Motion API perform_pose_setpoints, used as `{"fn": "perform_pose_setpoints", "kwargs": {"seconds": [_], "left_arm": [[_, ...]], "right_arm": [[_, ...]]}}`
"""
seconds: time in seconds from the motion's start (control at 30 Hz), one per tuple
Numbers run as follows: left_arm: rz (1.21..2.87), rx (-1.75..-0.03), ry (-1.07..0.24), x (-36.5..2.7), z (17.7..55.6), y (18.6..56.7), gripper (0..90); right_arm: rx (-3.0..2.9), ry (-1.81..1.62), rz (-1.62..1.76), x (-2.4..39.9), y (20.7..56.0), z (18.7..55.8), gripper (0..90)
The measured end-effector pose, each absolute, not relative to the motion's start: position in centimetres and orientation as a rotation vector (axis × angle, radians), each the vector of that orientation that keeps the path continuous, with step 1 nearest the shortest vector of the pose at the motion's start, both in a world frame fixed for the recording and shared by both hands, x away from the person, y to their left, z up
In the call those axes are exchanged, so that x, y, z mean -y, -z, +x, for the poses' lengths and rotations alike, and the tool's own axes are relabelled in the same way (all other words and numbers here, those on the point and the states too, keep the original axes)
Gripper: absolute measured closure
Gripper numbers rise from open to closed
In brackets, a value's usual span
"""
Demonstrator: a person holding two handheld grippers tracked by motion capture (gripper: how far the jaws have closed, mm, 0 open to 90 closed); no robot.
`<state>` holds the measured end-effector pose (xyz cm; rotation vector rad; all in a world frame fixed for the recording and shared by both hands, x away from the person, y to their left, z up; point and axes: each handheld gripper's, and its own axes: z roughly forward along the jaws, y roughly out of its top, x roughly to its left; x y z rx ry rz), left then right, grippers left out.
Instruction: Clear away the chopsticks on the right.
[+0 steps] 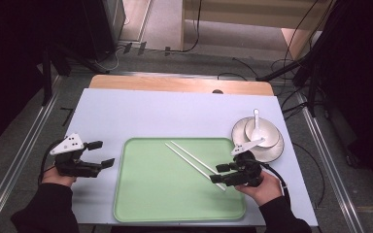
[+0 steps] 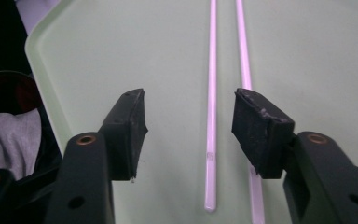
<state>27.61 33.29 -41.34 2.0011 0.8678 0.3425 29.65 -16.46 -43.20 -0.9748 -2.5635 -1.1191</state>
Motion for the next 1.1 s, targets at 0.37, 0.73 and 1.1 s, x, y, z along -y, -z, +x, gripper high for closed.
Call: {"fn": "perform_pose_setpoints", "kwargs": {"seconds": [0.37,0.73,1.1], "left_arm": [[1.992,-0.859,-0.333,-33.3,27.4,41.2,18.7],[2.020,-0.862,-0.354,-33.4,26.6,41.4,18.7],[2.024,-0.880,-0.367,-34.0,25.9,41.5,18.7]], "right_arm": [[2.586,1.218,-0.921,14.8,42.2,30.6,34.4],[2.601,1.245,-0.938,12.6,41.9,32.0,32.8],[2.625,1.231,-0.910,10.2,42.0,33.4,32.6]]}}
